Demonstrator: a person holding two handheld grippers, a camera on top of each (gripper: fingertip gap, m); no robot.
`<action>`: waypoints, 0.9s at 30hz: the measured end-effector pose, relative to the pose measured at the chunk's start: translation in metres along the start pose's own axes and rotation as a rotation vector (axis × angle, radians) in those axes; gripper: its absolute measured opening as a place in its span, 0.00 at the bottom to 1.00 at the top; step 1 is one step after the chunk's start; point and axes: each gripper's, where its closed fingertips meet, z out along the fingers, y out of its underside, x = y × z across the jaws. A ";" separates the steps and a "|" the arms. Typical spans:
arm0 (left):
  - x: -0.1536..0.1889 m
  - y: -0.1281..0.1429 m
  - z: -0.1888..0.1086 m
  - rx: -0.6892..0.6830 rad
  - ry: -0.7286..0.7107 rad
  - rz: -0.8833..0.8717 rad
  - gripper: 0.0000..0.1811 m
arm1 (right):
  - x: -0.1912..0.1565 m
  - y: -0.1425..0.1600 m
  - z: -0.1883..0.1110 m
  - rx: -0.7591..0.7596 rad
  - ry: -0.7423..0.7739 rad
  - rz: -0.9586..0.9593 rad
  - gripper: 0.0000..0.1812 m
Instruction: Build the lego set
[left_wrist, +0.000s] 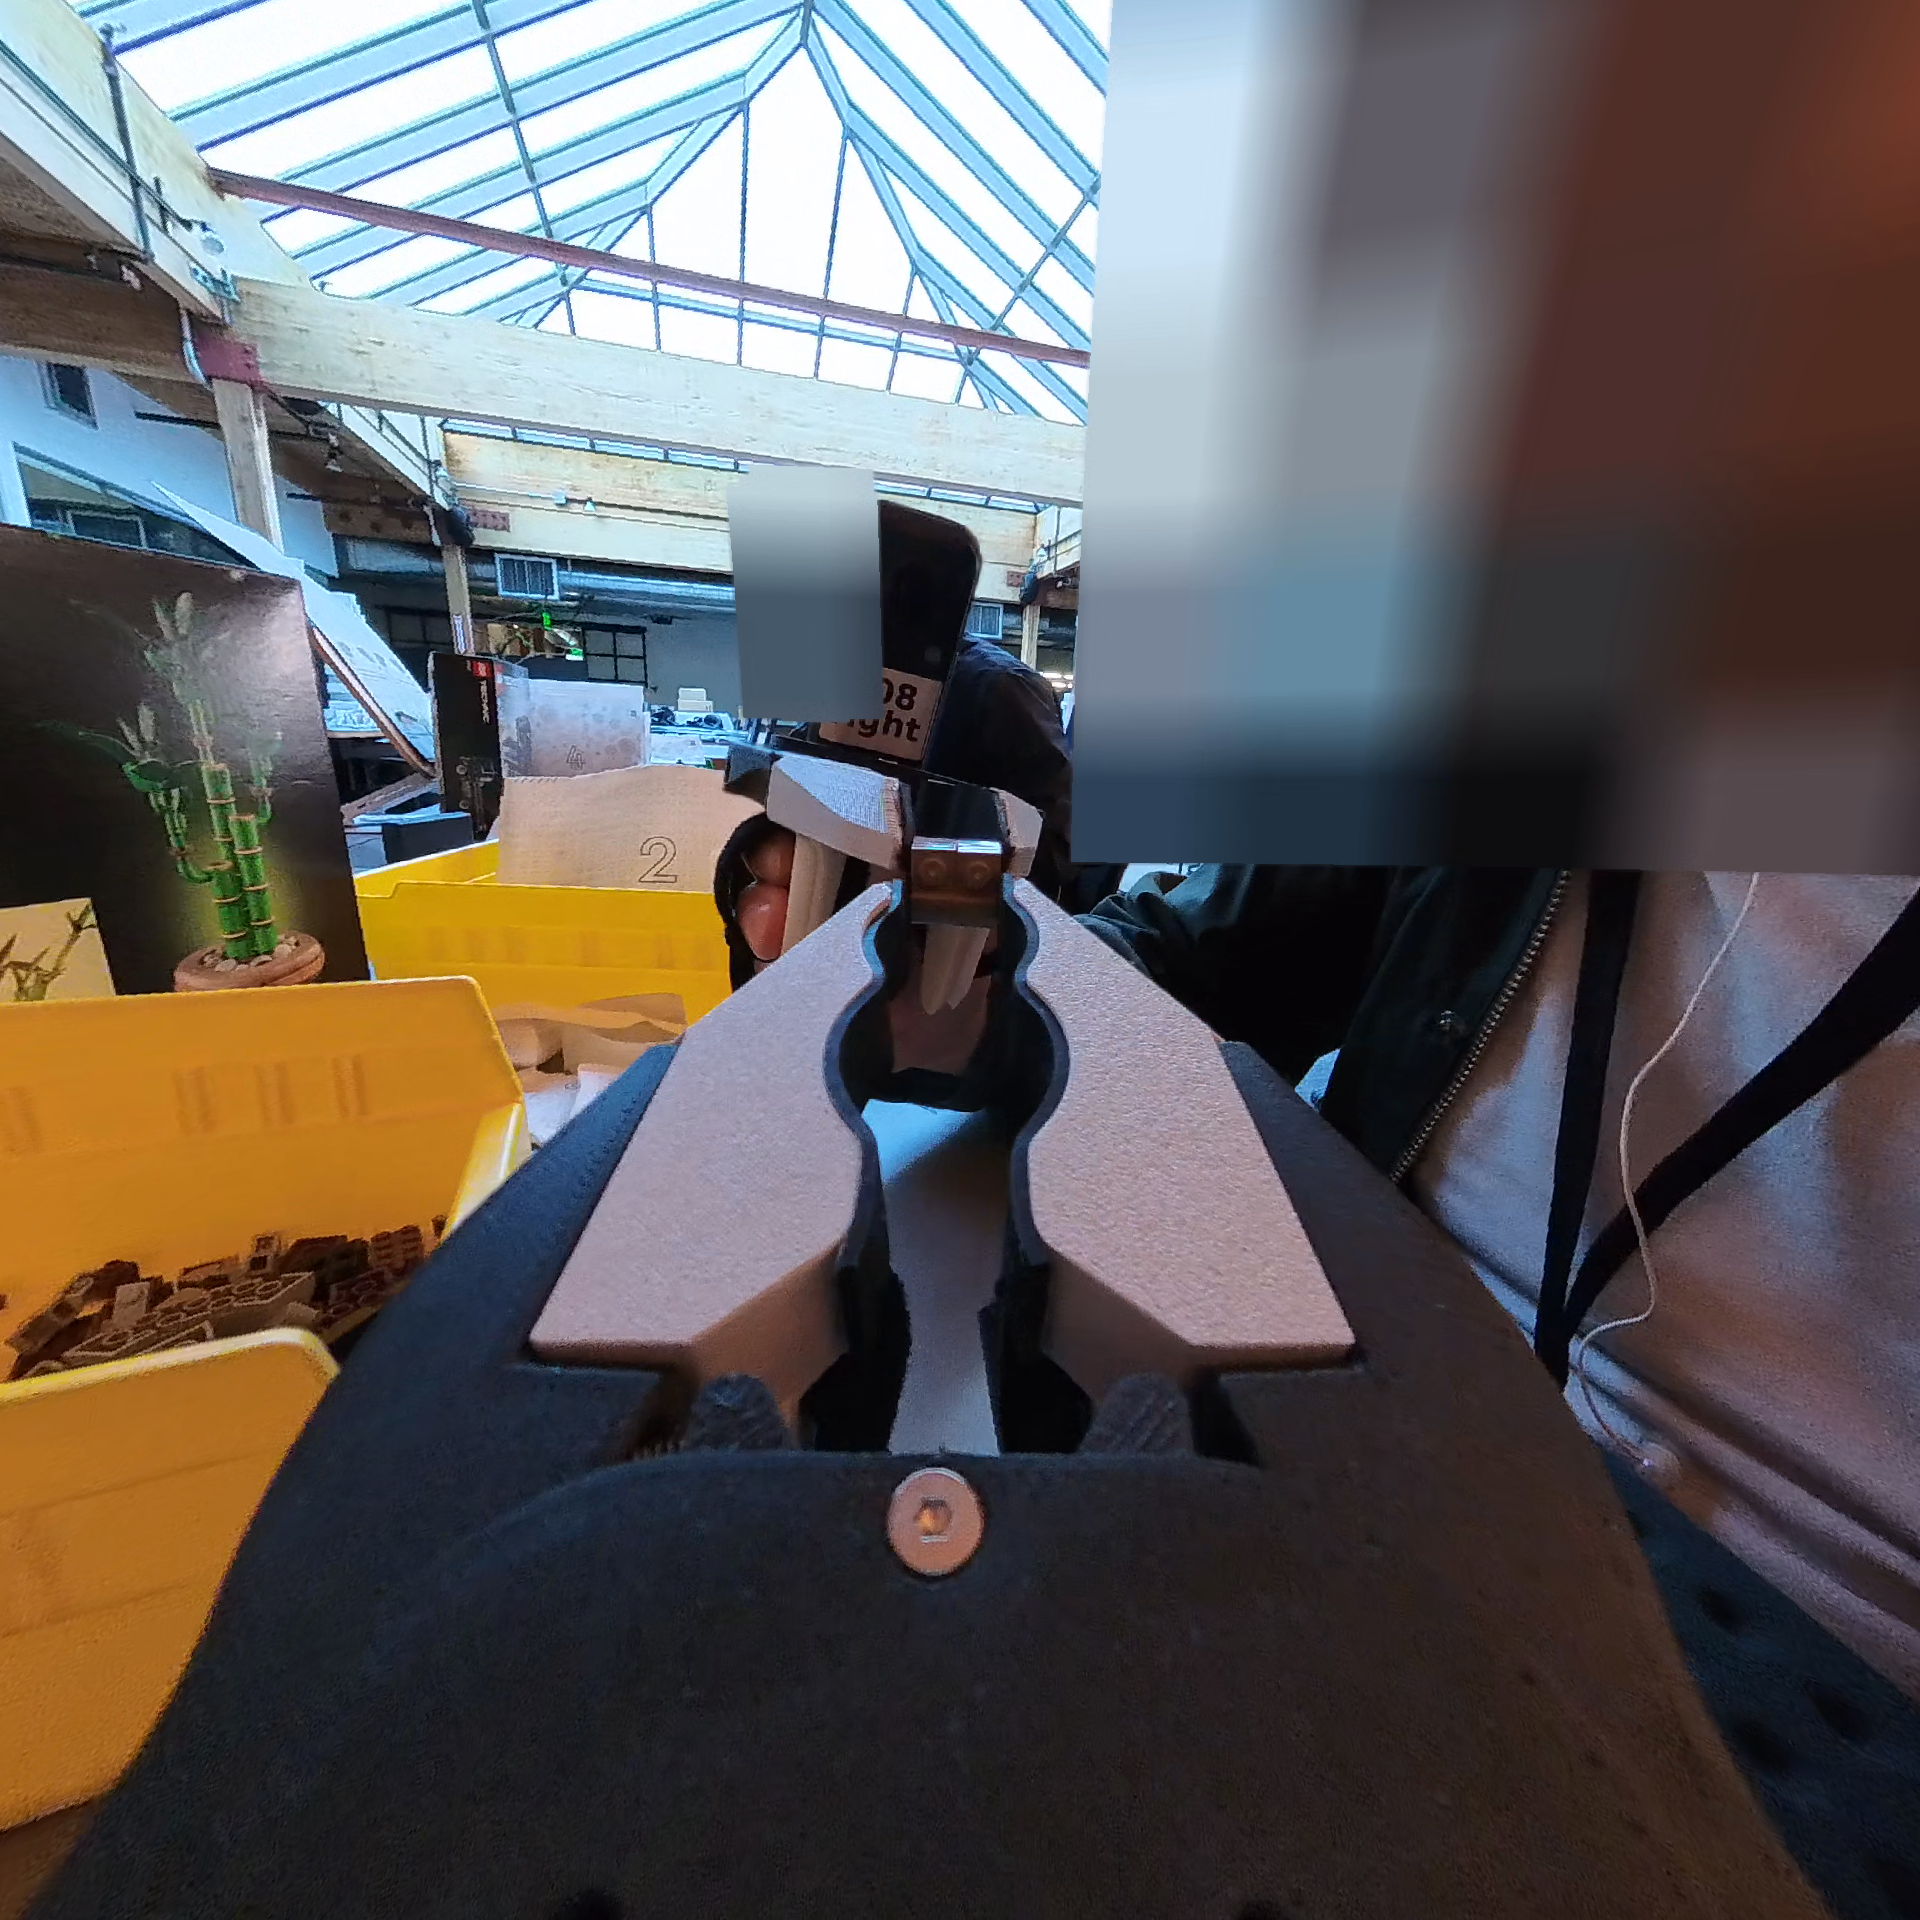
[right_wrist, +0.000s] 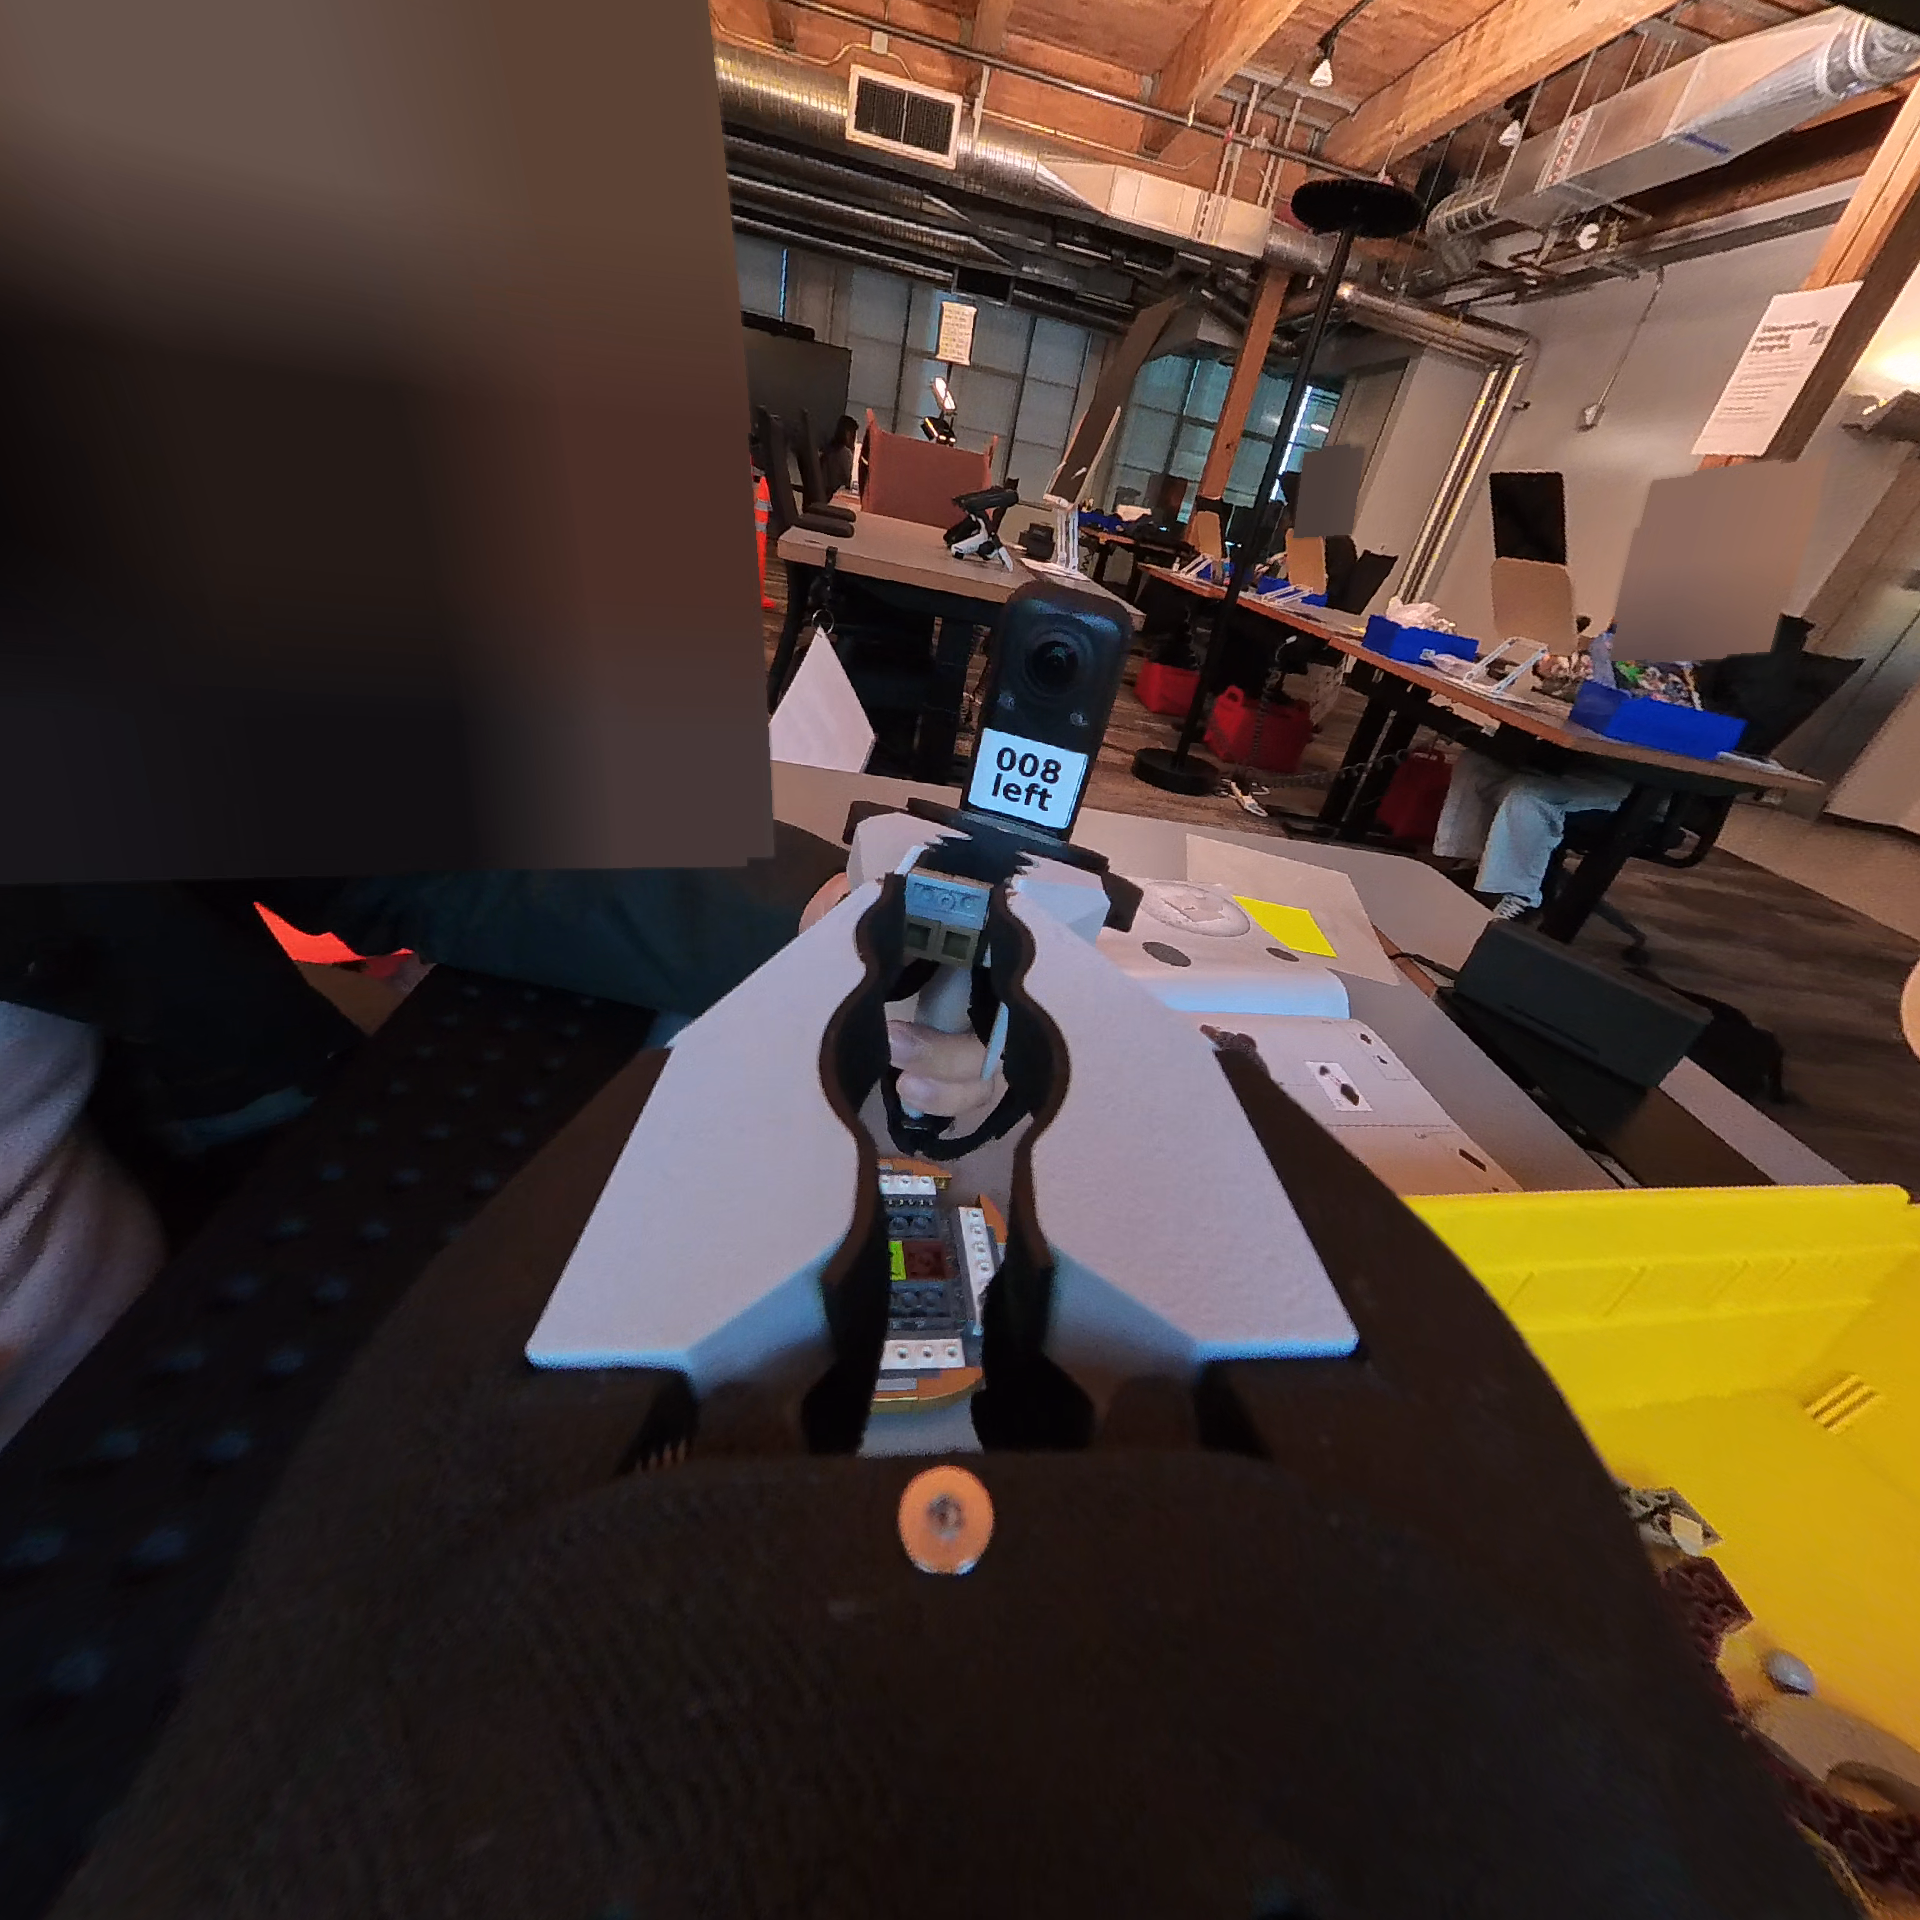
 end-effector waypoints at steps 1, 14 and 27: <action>-0.001 0.001 0.000 -0.004 -0.005 0.001 0.07 | 0.001 0.001 0.000 0.000 0.000 0.008 0.07; -0.004 0.004 -0.001 -0.068 -0.055 0.057 0.08 | 0.003 0.004 -0.002 0.037 -0.032 0.074 0.08; -0.013 0.012 -0.002 -0.165 -0.123 0.053 0.08 | 0.006 0.015 -0.003 0.015 -0.063 0.133 0.11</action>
